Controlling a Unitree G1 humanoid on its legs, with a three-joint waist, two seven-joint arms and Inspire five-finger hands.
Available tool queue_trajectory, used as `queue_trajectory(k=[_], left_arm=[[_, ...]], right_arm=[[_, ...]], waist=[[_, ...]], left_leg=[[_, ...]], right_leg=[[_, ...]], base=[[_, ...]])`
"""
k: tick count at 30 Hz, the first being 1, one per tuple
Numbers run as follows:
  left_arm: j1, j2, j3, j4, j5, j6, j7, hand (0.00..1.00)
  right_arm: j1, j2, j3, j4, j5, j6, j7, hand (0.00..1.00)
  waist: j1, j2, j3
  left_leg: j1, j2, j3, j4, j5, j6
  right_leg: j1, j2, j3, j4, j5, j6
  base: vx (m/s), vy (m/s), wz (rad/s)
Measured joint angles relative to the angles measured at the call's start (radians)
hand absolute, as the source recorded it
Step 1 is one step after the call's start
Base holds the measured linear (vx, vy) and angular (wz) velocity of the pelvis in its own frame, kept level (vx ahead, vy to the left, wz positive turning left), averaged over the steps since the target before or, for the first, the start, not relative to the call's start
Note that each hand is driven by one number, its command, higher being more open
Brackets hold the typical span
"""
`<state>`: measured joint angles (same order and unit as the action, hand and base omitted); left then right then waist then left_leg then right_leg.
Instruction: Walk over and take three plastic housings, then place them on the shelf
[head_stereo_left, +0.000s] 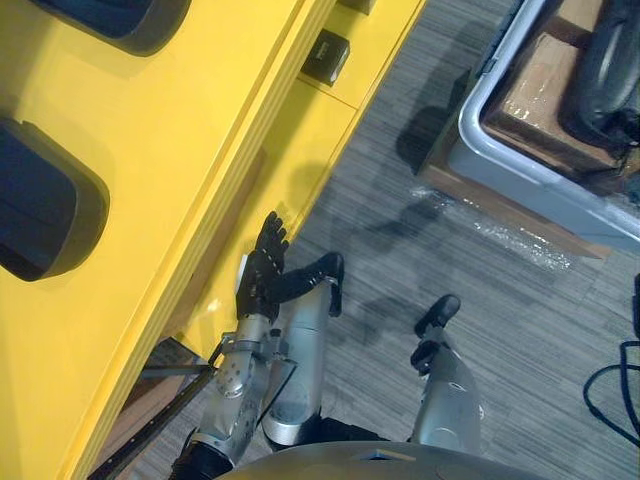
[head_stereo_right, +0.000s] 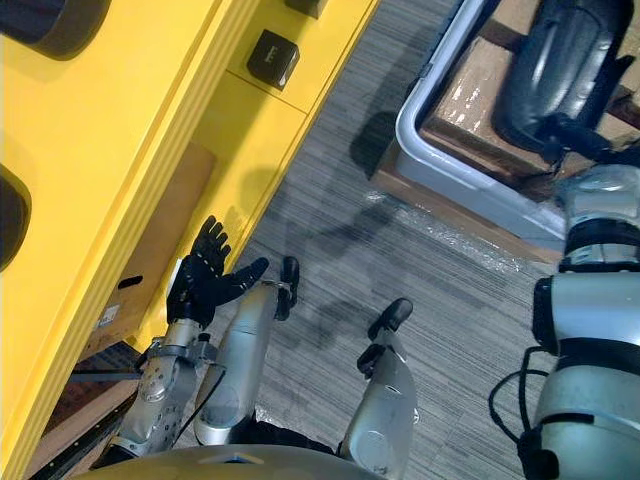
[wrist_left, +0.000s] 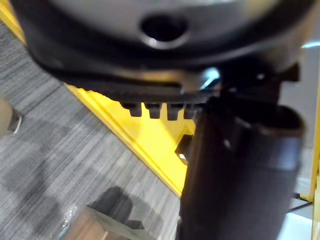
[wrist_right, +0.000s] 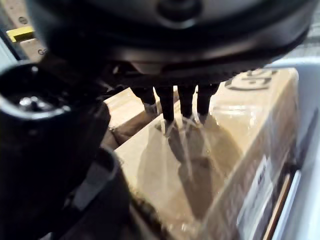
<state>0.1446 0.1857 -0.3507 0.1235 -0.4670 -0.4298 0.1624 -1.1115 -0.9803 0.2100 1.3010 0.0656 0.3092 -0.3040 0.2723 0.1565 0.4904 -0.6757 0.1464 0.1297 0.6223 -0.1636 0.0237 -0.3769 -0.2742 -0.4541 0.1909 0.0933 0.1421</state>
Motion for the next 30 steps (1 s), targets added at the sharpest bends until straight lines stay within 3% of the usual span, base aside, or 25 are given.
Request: queue_trajectory(k=[8, 11, 15, 17, 19, 25, 28, 30], left_arm=[[0.003, 0.011, 0.026, 0.0, -0.035, -0.029, -0.045, 1.0], [0.035, 0.017, 0.063, -0.048, -0.038, -0.029, -0.061, 1.0], [0.065, 0.028, 0.134, -0.126, -0.044, -0.03, -0.067, 1.0], [0.066, 0.037, 0.162, -0.137, -0.046, -0.03, -0.069, 1.0], [0.071, 0.058, 0.186, -0.16, -0.047, -0.029, -0.078, 1.0], [0.084, 0.07, 0.19, -0.215, -0.103, -0.026, -0.186, 1.0], [0.008, 0.076, 0.139, -0.219, -0.102, 0.012, -0.224, 1.0], [-0.127, 0.112, 0.071, -0.216, -0.086, 0.075, -0.251, 1.0]], right_arm=[[-0.006, -0.046, 0.025, 0.009, -0.258, 0.101, 0.109, 0.0], [0.001, -0.037, 0.015, 0.03, -0.295, 0.103, 0.191, 0.0], [0.073, -0.009, -0.006, 0.035, -0.317, 0.039, 0.195, 0.0], [0.111, 0.01, -0.008, 0.02, -0.316, 0.001, 0.18, 0.0], [0.182, 0.043, -0.027, -0.019, -0.313, -0.049, 0.141, 0.0], [0.328, 0.14, -0.035, -0.264, -0.313, -0.076, 0.048, 0.0], [0.353, 0.166, -0.035, -0.374, -0.313, -0.075, -0.015, 0.0], [0.347, 0.174, -0.034, -0.434, -0.326, -0.075, -0.064, 0.0]], waist=[[-0.001, 0.011, 0.005], [-0.004, 0.011, 0.005], [-0.023, 0.004, 0.009], [-0.034, -0.011, 0.017], [-0.043, -0.041, 0.027], [-0.087, -0.133, 0.028], [-0.103, -0.155, 0.028], [-0.116, -0.161, 0.027]], left_leg=[[0.005, -0.001, -0.02, -0.031, 0.028, -0.014], [0.042, 0.003, -0.018, -0.047, 0.032, -0.019], [0.077, 0.006, -0.017, -0.057, 0.034, -0.023], [0.098, 0.008, -0.015, -0.068, 0.036, -0.025], [0.129, 0.013, -0.01, -0.078, 0.037, -0.026], [0.205, 0.028, 0.014, -0.109, 0.042, -0.038], [0.243, 0.04, 0.033, -0.121, 0.044, -0.046], [0.258, 0.05, 0.046, -0.124, 0.047, -0.05]], right_leg=[[0.006, 0.006, -0.035, 0.0, -0.006, -0.01], [0.034, 0.01, -0.038, 0.001, -0.011, -0.018], [0.066, 0.014, -0.044, 0.004, -0.021, -0.032], [0.083, 0.016, -0.044, 0.004, -0.024, -0.036], [0.107, 0.02, -0.04, 0.002, -0.027, -0.039], [0.156, 0.032, -0.019, -0.006, -0.031, -0.047], [0.176, 0.04, -0.002, -0.014, -0.03, -0.047], [0.182, 0.051, 0.021, -0.022, -0.022, -0.049]], base=[[-0.03, -0.073, 0.07], [-0.02, -0.077, 0.0], [-0.05, -0.022, 0.03], [-0.04, -0.014, 0.01], [-0.03, -0.02, -0.03], [-0.02, -0.019, -0.09], [-0.03, -0.019, -0.17], [-0.06, -0.009, -0.16]])
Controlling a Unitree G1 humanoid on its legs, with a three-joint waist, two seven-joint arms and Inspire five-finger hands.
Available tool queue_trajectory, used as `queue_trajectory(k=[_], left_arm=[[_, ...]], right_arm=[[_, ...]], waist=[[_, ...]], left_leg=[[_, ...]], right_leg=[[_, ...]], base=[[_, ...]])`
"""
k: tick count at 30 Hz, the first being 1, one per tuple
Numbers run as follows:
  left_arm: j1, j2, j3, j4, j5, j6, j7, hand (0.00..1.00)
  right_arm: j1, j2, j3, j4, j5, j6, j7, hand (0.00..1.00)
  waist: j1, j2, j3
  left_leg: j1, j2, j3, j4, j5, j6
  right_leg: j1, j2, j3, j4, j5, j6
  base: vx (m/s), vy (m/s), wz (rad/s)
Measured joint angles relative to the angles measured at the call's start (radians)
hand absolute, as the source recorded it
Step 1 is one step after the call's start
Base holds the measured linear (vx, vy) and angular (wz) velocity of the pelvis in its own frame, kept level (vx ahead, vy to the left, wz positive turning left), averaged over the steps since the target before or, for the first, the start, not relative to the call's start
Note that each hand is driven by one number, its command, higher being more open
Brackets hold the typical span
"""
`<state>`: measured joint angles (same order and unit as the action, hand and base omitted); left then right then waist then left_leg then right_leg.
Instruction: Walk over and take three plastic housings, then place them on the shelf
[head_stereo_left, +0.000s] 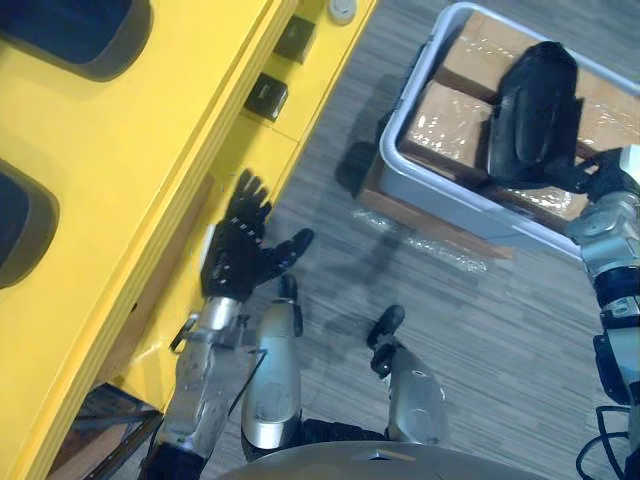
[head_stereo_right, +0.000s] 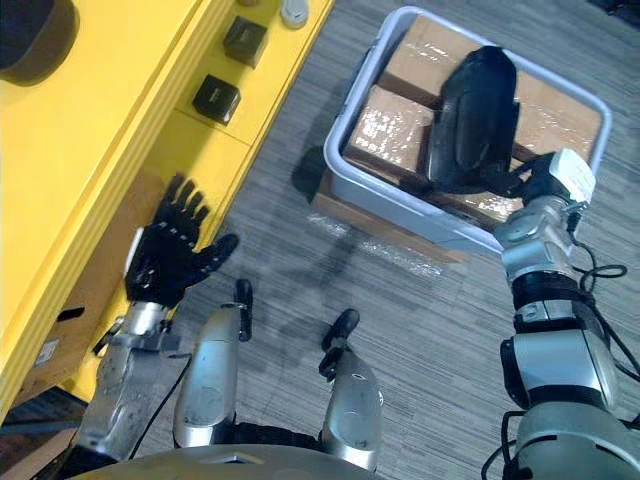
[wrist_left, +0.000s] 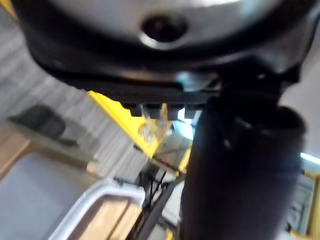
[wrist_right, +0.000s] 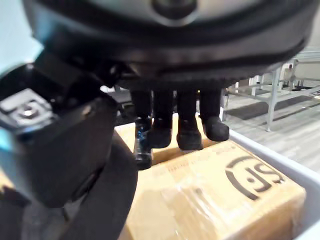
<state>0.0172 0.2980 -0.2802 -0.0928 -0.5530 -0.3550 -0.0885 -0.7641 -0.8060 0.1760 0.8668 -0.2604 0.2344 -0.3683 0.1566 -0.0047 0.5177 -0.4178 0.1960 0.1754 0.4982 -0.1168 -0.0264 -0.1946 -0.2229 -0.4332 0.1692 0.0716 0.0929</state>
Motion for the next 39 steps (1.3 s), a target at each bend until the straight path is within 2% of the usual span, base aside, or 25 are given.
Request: queue_trajectory(k=[1, 3, 5, 6, 10, 11, 13, 15, 18, 22, 26, 30, 34, 39], left_arm=[[-0.041, 0.007, -0.013, 0.005, 0.014, 0.016, -0.009, 1.0], [-0.189, 0.034, -0.046, 0.03, 0.014, 0.078, -0.031, 1.0], [-0.375, 0.038, -0.065, 0.149, 0.007, 0.149, -0.047, 1.0], [-0.433, 0.037, -0.065, 0.199, -0.003, 0.178, -0.046, 1.0], [-0.582, 0.02, -0.058, 0.37, -0.141, 0.288, -0.042, 1.0], [-0.593, 0.02, -0.058, 0.392, -0.159, 0.301, -0.04, 1.0], [-0.628, 0.006, -0.06, 0.462, -0.246, 0.366, -0.011, 1.0], [-0.642, -0.006, -0.059, 0.487, -0.305, 0.397, 0.004, 1.0], [-0.664, -0.034, -0.059, 0.497, -0.367, 0.412, 0.046, 1.0], [-0.762, -0.063, -0.057, 0.595, -0.466, 0.425, 0.086, 1.0], [-0.777, -0.071, -0.033, 0.6, -0.566, 0.425, 0.097, 1.0], [-0.817, -0.072, -0.014, 0.638, -0.698, 0.421, 0.096, 1.0], [-0.845, -0.077, -0.007, 0.638, -0.746, 0.421, 0.093, 1.0], [-0.848, -0.098, -0.02, 0.633, -0.775, 0.416, 0.095, 1.0]], right_arm=[[-0.007, 0.006, 0.001, -0.004, -0.013, 0.0, -0.012, 0.0], [-0.045, 0.045, 0.001, -0.009, -0.035, 0.0, -0.052, 0.0], [-0.081, 0.074, 0.002, -0.017, -0.058, -0.005, -0.09, 0.0], [-0.096, 0.084, 0.004, -0.019, -0.072, -0.006, -0.099, 0.0], [-0.153, 0.115, 0.004, -0.019, -0.098, -0.009, -0.132, 0.0], [-0.16, 0.121, 0.004, -0.019, -0.098, -0.009, -0.138, 0.0], [-0.178, 0.15, 0.004, -0.019, -0.118, -0.009, -0.169, 0.0], [-0.199, 0.169, 0.004, -0.019, -0.12, -0.009, -0.172, 0.0], [-0.225, 0.195, 0.013, -0.019, -0.127, -0.01, -0.194, 0.0], [-0.257, 0.236, 0.014, -0.019, -0.129, -0.01, -0.214, 0.0], [-0.274, 0.269, 0.025, -0.019, -0.143, -0.014, -0.248, 0.0], [-0.276, 0.285, 0.03, -0.046, -0.165, -0.049, -0.277, 0.0], [-0.262, 0.289, 0.029, -0.123, -0.195, -0.088, -0.314, 0.0], [-0.134, 0.307, 0.016, -0.368, -0.284, -0.185, -0.349, 0.0]], waist=[[0.0, -0.004, 0.0], [-0.022, -0.026, -0.004], [-0.038, -0.037, -0.006], [-0.047, -0.038, -0.006], [-0.075, -0.046, -0.006], [-0.079, -0.048, -0.005], [-0.09, -0.053, -0.005], [-0.097, -0.053, -0.005], [-0.105, -0.053, -0.005], [-0.112, -0.059, -0.004], [-0.122, -0.06, -0.004], [-0.135, -0.073, -0.002], [-0.139, -0.078, -0.001], [-0.143, -0.09, -0.003]], left_leg=[[0.005, 0.003, 0.009, -0.003, 0.001, -0.001], [0.009, 0.008, 0.023, -0.014, 0.007, -0.003], [0.007, 0.022, 0.045, -0.013, 0.008, -0.003], [0.006, 0.024, 0.051, -0.013, 0.008, -0.002], [-0.01, 0.029, 0.074, -0.011, 0.009, -0.003], [-0.012, 0.03, 0.075, -0.011, 0.01, -0.005], [-0.014, 0.039, 0.088, -0.008, 0.011, -0.006], [-0.016, 0.043, 0.095, -0.009, 0.011, -0.006], [-0.02, 0.051, 0.102, -0.005, 0.008, -0.009], [-0.035, 0.06, 0.103, 0.012, 0.004, -0.015], [-0.043, 0.063, 0.105, 0.023, -0.001, -0.014], [-0.042, 0.063, 0.108, 0.022, -0.001, -0.014], [-0.012, 0.063, 0.12, 0.014, -0.001, -0.014], [0.096, 0.058, 0.154, -0.038, 0.002, -0.022]], right_leg=[[-0.001, 0.001, 0.003, -0.002, 0.002, -0.001], [-0.008, 0.009, 0.024, -0.019, 0.019, -0.005], [-0.015, 0.02, 0.042, -0.044, 0.041, -0.008], [-0.018, 0.024, 0.051, -0.051, 0.047, -0.01], [-0.054, 0.032, 0.078, -0.053, 0.058, -0.013], [-0.058, 0.033, 0.08, -0.053, 0.059, -0.013], [-0.072, 0.039, 0.09, -0.053, 0.061, -0.014], [-0.079, 0.043, 0.101, -0.053, 0.062, -0.015], [-0.089, 0.05, 0.112, -0.052, 0.063, -0.016], [-0.104, 0.058, 0.121, -0.048, 0.065, -0.019], [-0.113, 0.059, 0.129, -0.045, 0.065, -0.018], [-0.118, 0.059, 0.135, -0.042, 0.067, -0.019], [-0.1, 0.059, 0.141, -0.041, 0.067, -0.019], [-0.019, 0.06, 0.163, -0.072, 0.067, -0.018]], base=[[-0.06, 0.004, -0.3], [-0.05, 0.001, -0.26], [-0.06, -0.003, -0.3], [-0.05, -0.003, -0.27], [-0.03, -0.004, -0.22], [0.0, -0.029, -0.14], [0.01, -0.04, -0.18], [0.02, -0.041, -0.13], [0.0, -0.043, -0.1], [-0.03, -0.032, -0.08], [-0.02, -0.011, -0.05], [0.0, -0.007, -0.02], [0.01, -0.017, -0.05], [0.01, -0.016, -0.07]])
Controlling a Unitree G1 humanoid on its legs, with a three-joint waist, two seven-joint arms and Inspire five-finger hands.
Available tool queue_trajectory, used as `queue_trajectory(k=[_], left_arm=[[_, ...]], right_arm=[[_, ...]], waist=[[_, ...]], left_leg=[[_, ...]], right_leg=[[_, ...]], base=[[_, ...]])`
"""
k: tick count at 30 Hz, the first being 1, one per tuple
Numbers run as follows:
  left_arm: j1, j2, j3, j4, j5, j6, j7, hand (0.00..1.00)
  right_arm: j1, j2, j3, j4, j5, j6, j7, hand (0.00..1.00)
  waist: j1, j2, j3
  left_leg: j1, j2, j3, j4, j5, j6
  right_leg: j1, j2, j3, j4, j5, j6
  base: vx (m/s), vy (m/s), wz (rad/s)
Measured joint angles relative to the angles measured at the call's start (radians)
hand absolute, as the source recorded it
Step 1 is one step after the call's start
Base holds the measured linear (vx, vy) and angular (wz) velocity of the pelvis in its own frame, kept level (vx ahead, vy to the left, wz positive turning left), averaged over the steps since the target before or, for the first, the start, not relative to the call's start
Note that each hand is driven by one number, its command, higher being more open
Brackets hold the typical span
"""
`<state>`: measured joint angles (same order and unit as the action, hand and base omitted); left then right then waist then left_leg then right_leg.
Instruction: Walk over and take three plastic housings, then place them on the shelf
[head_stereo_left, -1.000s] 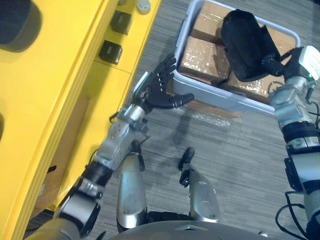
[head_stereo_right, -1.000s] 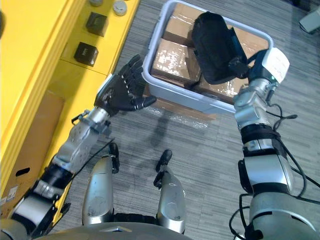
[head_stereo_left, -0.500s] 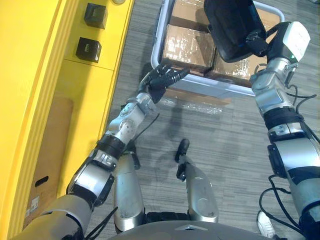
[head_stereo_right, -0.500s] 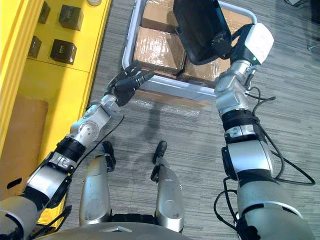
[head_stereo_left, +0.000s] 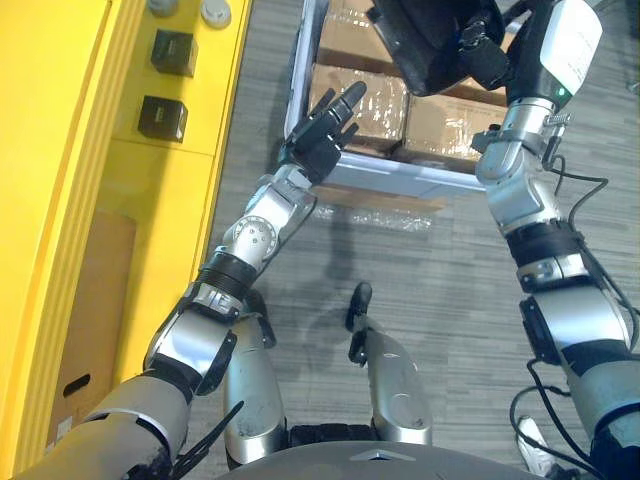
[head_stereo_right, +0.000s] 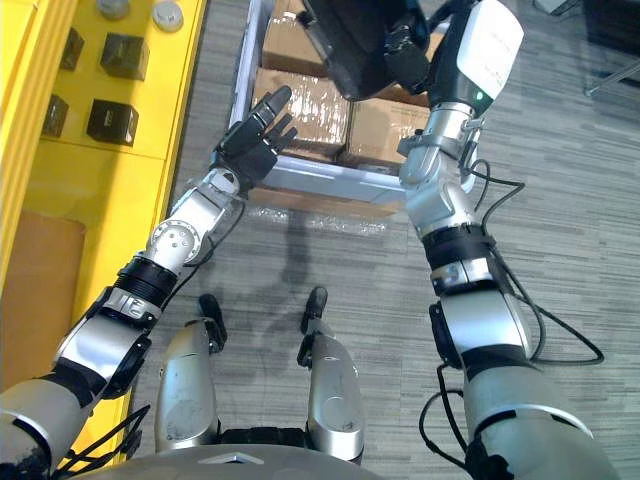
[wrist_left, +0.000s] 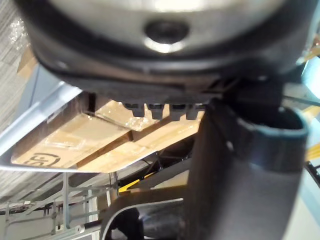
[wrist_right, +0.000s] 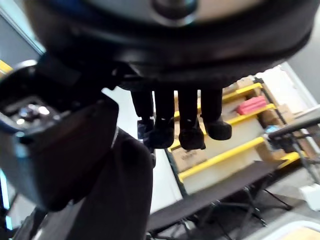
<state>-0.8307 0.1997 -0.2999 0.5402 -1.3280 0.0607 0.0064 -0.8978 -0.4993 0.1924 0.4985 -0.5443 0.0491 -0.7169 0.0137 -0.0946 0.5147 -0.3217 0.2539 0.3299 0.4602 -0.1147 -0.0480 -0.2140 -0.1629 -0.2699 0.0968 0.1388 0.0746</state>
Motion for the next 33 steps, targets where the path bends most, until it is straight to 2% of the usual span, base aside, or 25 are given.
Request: queue_trajectory(k=[2, 4, 8, 13, 15, 17, 18, 22, 25, 29, 33], left_arm=[[0.0, -0.007, -0.008, 0.0, 0.029, -0.015, 0.011, 1.0], [-0.001, -0.01, -0.021, 0.0, 0.045, -0.021, 0.039, 1.0], [0.0, -0.031, -0.048, 0.008, 0.044, -0.027, 0.075, 1.0], [0.0, -0.052, -0.045, 0.051, 0.0, -0.136, 0.076, 1.0], [0.001, -0.055, -0.03, 0.051, -0.086, -0.227, 0.039, 1.0], [0.002, -0.06, -0.01, 0.051, -0.127, -0.282, -0.01, 1.0], [0.002, -0.062, -0.002, 0.051, -0.137, -0.307, -0.031, 0.0], [0.02, -0.074, 0.001, 0.049, -0.169, -0.385, -0.08, 0.0], [0.069, -0.09, 0.001, 0.048, -0.211, -0.387, -0.105, 0.0], [0.137, -0.107, -0.007, 0.039, -0.236, -0.386, -0.147, 0.0], [0.208, -0.12, -0.03, 0.024, -0.173, -0.379, -0.161, 0.0]], right_arm=[[0.043, 0.011, -0.004, -0.065, -0.039, -0.042, -0.007, 0.0], [0.101, 0.05, -0.01, -0.13, -0.062, -0.077, -0.008, 0.0], [0.186, 0.091, -0.011, -0.187, -0.1, -0.123, 0.009, 0.0], [0.277, 0.141, -0.007, -0.241, -0.118, -0.146, 0.079, 0.0], [0.317, 0.164, -0.003, -0.245, -0.118, -0.177, 0.104, 0.0], [0.352, 0.167, 0.001, -0.264, -0.118, -0.2, 0.115, 0.0], [0.367, 0.172, 0.007, -0.274, -0.118, -0.213, 0.117, 0.0], [0.414, 0.198, 0.011, -0.29, -0.118, -0.28, 0.112, 0.0], [0.447, 0.204, 0.025, -0.29, -0.118, -0.302, 0.103, 0.0], [0.483, 0.216, 0.035, -0.29, -0.119, -0.308, 0.093, 0.0], [0.555, 0.23, 0.04, -0.289, -0.118, -0.311, 0.063, 0.0]], waist=[[-0.014, -0.009, -0.001], [-0.022, -0.033, -0.006], [-0.024, -0.043, -0.012], [-0.028, -0.052, -0.022], [-0.036, -0.062, -0.035], [-0.04, -0.062, -0.037], [-0.043, -0.062, -0.047], [-0.045, -0.06, -0.107], [-0.046, -0.053, -0.15], [-0.044, -0.048, -0.169], [-0.044, -0.034, -0.214]], left_leg=[[0.023, 0.0, 0.002, -0.014, -0.001, -0.005], [0.056, 0.001, 0.012, -0.036, 0.003, -0.014], [0.117, 0.0, 0.038, -0.063, 0.007, -0.021], [0.199, -0.001, 0.064, -0.102, 0.004, -0.035], [0.225, -0.002, 0.072, -0.122, 0.005, -0.043], [0.248, -0.004, 0.077, -0.137, 0.006, -0.046], [0.249, -0.005, 0.079, -0.142, 0.007, -0.048], [0.254, -0.014, 0.091, -0.17, 0.009, -0.052], [0.261, -0.016, 0.101, -0.175, 0.009, -0.052], [0.295, -0.021, 0.104, -0.193, 0.009, -0.052], [0.3, -0.027, 0.103, -0.206, 0.009, -0.052]], right_leg=[[0.026, 0.004, -0.001, -0.018, 0.0, 0.001], [0.048, 0.01, 0.003, -0.032, 0.001, 0.001], [0.089, 0.012, 0.012, -0.049, 0.001, 0.002], [0.156, 0.021, 0.024, -0.088, 0.002, 0.002], [0.181, 0.026, 0.025, -0.111, 0.003, 0.003], [0.199, 0.028, 0.026, -0.121, 0.003, 0.003], [0.199, 0.028, 0.026, -0.125, 0.003, 0.003], [0.199, 0.027, 0.029, -0.151, 0.004, 0.004], [0.2, 0.025, 0.029, -0.151, 0.004, 0.004], [0.224, 0.024, 0.028, -0.151, 0.004, 0.004], [0.225, 0.022, 0.025, -0.152, 0.004, 0.004]], base=[[0.0, -0.033, -0.05], [0.01, -0.045, -0.09], [0.05, -0.031, -0.12], [0.06, -0.024, -0.09], [0.07, -0.04, -0.05], [0.06, -0.032, -0.03], [0.05, -0.023, -0.07], [0.06, -0.022, -0.05], [0.07, -0.002, -0.02], [0.04, 0.012, 0.0], [0.0, 0.0, 0.0]])
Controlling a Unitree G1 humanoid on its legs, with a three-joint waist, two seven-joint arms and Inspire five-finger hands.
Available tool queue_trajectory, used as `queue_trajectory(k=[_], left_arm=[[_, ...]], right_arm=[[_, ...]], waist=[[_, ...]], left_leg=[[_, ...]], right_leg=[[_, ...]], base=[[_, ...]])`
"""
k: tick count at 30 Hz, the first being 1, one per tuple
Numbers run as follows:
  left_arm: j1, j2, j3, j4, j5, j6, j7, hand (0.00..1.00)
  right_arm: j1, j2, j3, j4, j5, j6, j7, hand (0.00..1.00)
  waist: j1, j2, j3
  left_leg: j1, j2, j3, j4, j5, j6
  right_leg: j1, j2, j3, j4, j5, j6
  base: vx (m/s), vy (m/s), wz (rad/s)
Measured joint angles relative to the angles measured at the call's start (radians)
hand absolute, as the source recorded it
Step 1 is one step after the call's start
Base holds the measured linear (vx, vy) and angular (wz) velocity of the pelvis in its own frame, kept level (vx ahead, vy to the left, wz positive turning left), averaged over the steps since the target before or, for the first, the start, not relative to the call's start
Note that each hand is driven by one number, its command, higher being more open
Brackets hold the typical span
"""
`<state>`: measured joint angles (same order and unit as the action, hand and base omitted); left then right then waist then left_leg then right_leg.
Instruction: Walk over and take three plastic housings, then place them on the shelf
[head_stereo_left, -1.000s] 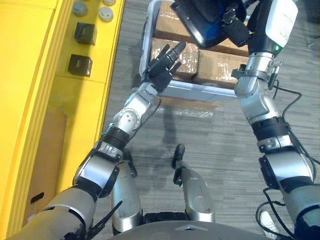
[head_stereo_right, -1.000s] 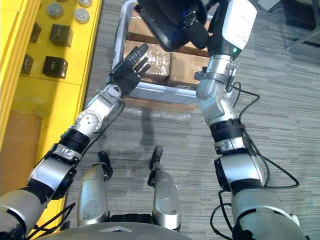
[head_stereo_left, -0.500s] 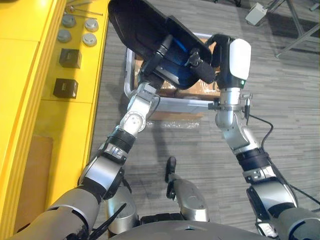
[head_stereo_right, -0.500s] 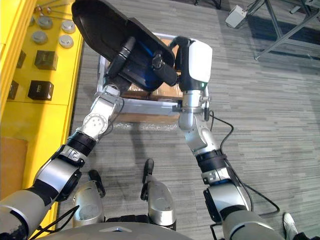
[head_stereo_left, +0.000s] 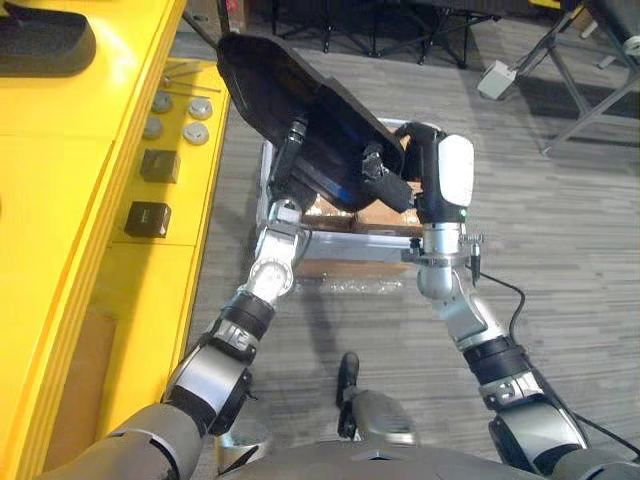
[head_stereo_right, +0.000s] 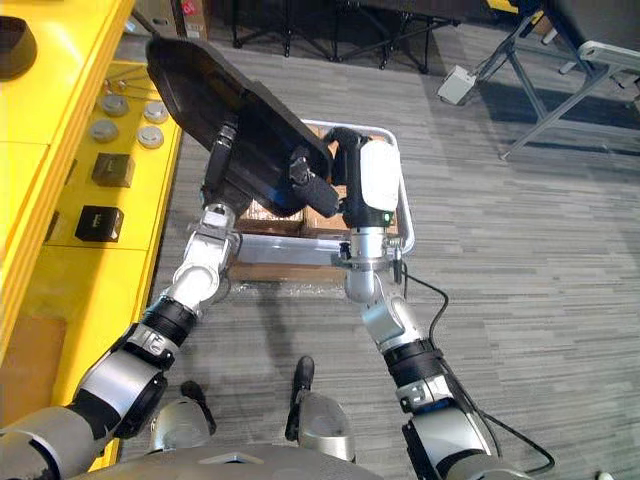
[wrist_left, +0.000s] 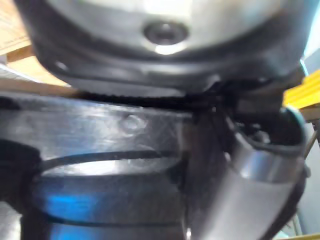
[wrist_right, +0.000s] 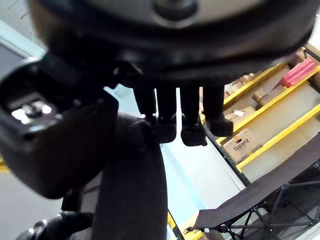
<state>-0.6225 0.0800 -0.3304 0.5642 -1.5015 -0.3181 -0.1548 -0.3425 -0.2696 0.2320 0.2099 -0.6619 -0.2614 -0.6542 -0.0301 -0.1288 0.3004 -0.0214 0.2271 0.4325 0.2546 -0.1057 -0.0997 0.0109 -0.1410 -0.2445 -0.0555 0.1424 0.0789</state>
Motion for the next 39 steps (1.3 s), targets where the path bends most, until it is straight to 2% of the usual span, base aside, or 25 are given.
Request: queue_trajectory(k=[2, 3, 5, 7, 11, 17, 19, 22, 25, 26, 30, 32, 35, 37, 39], left_arm=[[0.03, -0.005, -0.011, -0.02, 0.027, -0.01, 0.006, 0.0], [0.053, -0.009, -0.016, -0.033, 0.06, -0.014, 0.013, 0.0], [0.09, -0.019, -0.019, -0.059, 0.111, -0.037, 0.023, 0.0], [0.122, -0.025, -0.021, -0.088, 0.144, -0.032, 0.026, 0.0], [0.214, -0.026, -0.016, -0.249, 0.269, -0.028, 0.099, 0.0], [0.366, -0.018, 0.068, -0.599, 0.796, -0.027, 0.275, 0.0], [0.415, 0.01, 0.131, -0.72, 1.011, -0.031, 0.324, 0.0], [0.48, 0.054, 0.199, -0.799, 1.211, -0.054, 0.372, 0.0], [0.55, 0.082, 0.231, -0.825, 1.299, -0.076, 0.394, 0.0], [0.593, 0.098, 0.24, -0.825, 1.376, -0.081, 0.43, 0.0], [0.709, 0.115, 0.28, -0.821, 1.445, -0.081, 0.49, 0.0], [0.752, 0.114, 0.315, -0.821, 1.444, -0.083, 0.503, 0.0], [0.805, 0.103, 0.341, -0.822, 1.428, -0.086, 0.525, 0.0], [0.831, 0.08, 0.345, -0.822, 1.426, -0.092, 0.53, 0.0], [0.853, 0.073, 0.346, -0.823, 1.423, -0.094, 0.53, 0.0]], right_arm=[[0.03, 0.001, 0.01, -0.001, 0.0, -0.014, -0.025, 0.0], [0.056, 0.002, 0.017, -0.008, 0.001, -0.022, -0.03, 1.0], [0.095, 0.002, 0.022, -0.017, 0.003, -0.041, -0.034, 1.0], [0.13, 0.002, 0.022, -0.032, 0.013, -0.063, -0.036, 1.0], [0.207, -0.001, 0.021, -0.114, 0.092, -0.098, -0.015, 1.0], [0.35, 0.001, 0.008, -0.288, 0.35, -0.094, 0.187, 1.0], [0.418, 0.002, -0.02, -0.358, 0.552, -0.097, 0.34, 1.0], [0.483, 0.022, -0.082, -0.395, 0.728, -0.097, 0.476, 1.0], [0.522, 0.043, -0.141, -0.411, 0.787, -0.105, 0.511, 1.0], [0.538, 0.044, -0.176, -0.415, 0.818, -0.126, 0.512, 1.0], [0.625, 0.09, -0.29, -0.447, 0.934, -0.16, 0.525, 1.0], [0.679, 0.115, -0.321, -0.447, 0.966, -0.15, 0.545, 1.0], [0.763, 0.126, -0.318, -0.422, 0.991, -0.115, 0.557, 1.0], [0.765, 0.133, -0.296, -0.36, 1.075, -0.115, 0.565, 1.0], [0.754, 0.141, -0.296, -0.316, 1.083, -0.114, 0.569, 1.0]], waist=[[0.0, 0.006, -0.009], [0.0, 0.008, -0.027], [0.0, 0.012, -0.047], [0.0, 0.012, -0.067], [0.0, 0.019, -0.092], [0.0, 0.067, -0.144], [-0.001, 0.084, -0.17], [-0.003, 0.091, -0.193], [-0.005, 0.092, -0.209], [-0.005, 0.093, -0.215], [-0.018, 0.101, -0.221], [-0.028, 0.105, -0.223], [-0.031, 0.111, -0.227], [-0.028, 0.115, -0.229], [-0.026, 0.12, -0.232]], left_leg=[[0.014, -0.004, 0.0, -0.01, 0.001, -0.002], [0.019, -0.007, 0.0, -0.019, 0.005, -0.003], [0.028, -0.01, 0.001, -0.029, 0.008, -0.005], [0.034, -0.013, -0.002, -0.035, 0.012, -0.005], [0.045, -0.027, -0.009, -0.078, 0.037, -0.008], [0.086, -0.045, -0.013, -0.139, 0.068, -0.01], [0.098, -0.047, -0.012, -0.155, 0.076, -0.011], [0.124, -0.055, -0.014, -0.195, 0.096, -0.013], [0.137, -0.061, -0.01, -0.227, 0.105, -0.015], [0.14, -0.062, -0.006, -0.236, 0.11, -0.015], [0.152, -0.064, 0.001, -0.26, 0.121, -0.023], [0.151, -0.063, 0.004, -0.261, 0.123, -0.022], [0.149, -0.06, 0.016, -0.261, 0.122, -0.022], [0.149, -0.06, 0.016, -0.261, 0.122, -0.021], [0.146, -0.06, 0.011, -0.261, 0.122, -0.021]], right_leg=[[0.009, -0.001, 0.001, -0.001, 0.0, 0.0], [0.009, -0.003, 0.002, -0.003, 0.0, 0.0], [0.014, -0.004, 0.002, -0.006, -0.001, 0.0], [0.028, -0.005, -0.003, -0.021, -0.001, 0.001], [0.028, -0.008, -0.022, -0.021, -0.004, -0.001], [0.047, -0.013, -0.037, -0.021, -0.007, 0.001], [0.052, -0.013, -0.042, -0.021, -0.009, 0.002], [0.063, -0.013, -0.05, -0.022, -0.018, 0.003], [0.058, -0.013, -0.051, -0.024, -0.029, 0.0], [0.057, -0.012, -0.052, -0.028, -0.03, 0.001], [0.055, -0.01, -0.05, -0.028, -0.032, 0.0], [0.051, -0.008, -0.047, -0.028, -0.033, 0.0], [0.043, -0.004, -0.03, -0.028, -0.027, 0.001], [0.044, -0.004, -0.03, -0.023, -0.025, 0.003], [0.045, -0.005, -0.037, -0.023, -0.025, 0.004]], base=[[-0.02, 0.003, -0.02], [-0.04, 0.001, -0.05], [-0.02, -0.002, -0.03], [-0.02, -0.011, 0.03], [-0.04, -0.023, 0.08], [-0.01, -0.007, 0.04], [0.0, 0.0, 0.0], [-0.02, -0.013, 0.05], [-0.05, -0.006, 0.01], [0.0, 0.0, 0.0], [0.01, 0.0, -0.02], [0.04, 0.0, -0.06], [0.06, -0.001, -0.17], [0.05, 0.004, -0.03], [0.04, 0.007, 0.1]])
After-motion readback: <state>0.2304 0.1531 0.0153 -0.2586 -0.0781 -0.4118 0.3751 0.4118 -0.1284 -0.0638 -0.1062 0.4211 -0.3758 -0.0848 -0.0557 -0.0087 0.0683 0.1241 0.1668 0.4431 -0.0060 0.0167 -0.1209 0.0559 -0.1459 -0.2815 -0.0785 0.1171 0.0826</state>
